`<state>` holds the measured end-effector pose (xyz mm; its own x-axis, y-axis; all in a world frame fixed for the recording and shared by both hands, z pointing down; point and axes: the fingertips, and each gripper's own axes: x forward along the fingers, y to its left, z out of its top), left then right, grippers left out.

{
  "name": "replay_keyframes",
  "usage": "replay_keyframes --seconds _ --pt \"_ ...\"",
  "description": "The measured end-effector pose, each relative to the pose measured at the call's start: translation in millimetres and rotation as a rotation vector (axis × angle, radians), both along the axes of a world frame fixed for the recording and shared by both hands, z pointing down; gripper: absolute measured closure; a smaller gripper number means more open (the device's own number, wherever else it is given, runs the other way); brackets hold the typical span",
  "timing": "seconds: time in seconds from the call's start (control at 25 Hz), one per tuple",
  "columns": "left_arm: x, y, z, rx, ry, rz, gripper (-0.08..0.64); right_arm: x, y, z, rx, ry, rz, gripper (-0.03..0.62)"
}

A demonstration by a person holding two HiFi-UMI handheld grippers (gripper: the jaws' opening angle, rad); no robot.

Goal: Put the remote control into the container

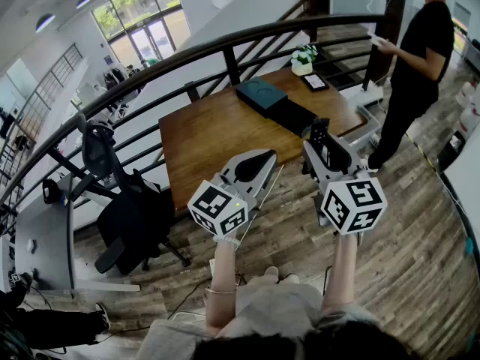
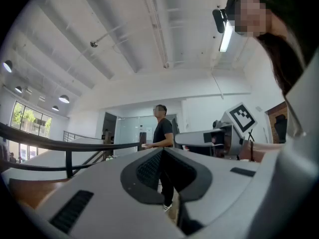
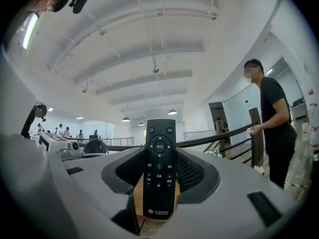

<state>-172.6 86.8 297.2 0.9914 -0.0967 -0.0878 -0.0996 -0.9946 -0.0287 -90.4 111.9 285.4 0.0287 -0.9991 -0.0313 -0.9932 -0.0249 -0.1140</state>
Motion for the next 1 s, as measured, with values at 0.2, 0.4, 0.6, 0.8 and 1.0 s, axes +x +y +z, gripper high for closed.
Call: replay_keyframes --seconds 0.2,0.4,0.6,0.8,1.0 --pt "5 1 4 -0.005 -0.005 0.008 0.557 3 -1 4 -0.007 0.001 0.002 0.396" --pt "17 7 8 -0.014 -0.007 0.022 0.555 13 7 8 -0.015 -0.005 0.009 0.396" --pt "33 17 14 -0.034 -0.009 0.025 0.556 28 21 15 -0.034 -0.009 0.019 0.396" --pt "41 34 24 -0.055 -0.011 0.025 0.557 40 38 26 -0.046 -0.032 0.032 0.396" --pt "51 38 30 -0.066 -0.028 0.018 0.557 50 39 29 -0.050 -0.051 0.025 0.396"
